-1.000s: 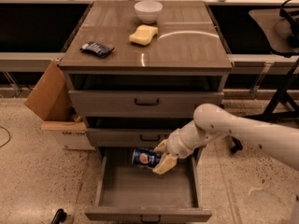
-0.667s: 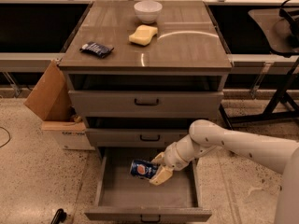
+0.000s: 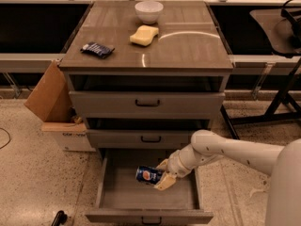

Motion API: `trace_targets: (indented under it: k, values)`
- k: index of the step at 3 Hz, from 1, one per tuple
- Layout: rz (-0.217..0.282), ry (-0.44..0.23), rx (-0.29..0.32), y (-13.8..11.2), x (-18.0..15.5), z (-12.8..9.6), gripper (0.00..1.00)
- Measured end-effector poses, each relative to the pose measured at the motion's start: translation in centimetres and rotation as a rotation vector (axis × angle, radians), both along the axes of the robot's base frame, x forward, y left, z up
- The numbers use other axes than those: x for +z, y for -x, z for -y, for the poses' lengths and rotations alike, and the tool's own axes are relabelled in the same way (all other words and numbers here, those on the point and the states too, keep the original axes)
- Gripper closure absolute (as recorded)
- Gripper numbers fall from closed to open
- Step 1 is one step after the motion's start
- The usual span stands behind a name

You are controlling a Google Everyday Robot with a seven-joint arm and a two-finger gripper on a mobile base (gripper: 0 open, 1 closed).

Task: Place pepsi can into bottom drawer

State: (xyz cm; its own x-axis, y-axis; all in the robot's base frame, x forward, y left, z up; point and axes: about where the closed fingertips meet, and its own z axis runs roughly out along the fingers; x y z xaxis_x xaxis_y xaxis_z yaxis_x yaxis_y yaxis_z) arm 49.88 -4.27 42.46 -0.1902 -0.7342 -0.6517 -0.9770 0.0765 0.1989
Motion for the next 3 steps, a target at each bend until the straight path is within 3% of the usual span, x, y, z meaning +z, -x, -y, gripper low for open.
trace_targets:
  k: [2,3]
  values:
    - [0.027,0.002,-0.075,-1.1,-6.0,1.7,1.00]
    - [0.014,-0.009,-0.110,-1.9,-9.5,1.8,1.00]
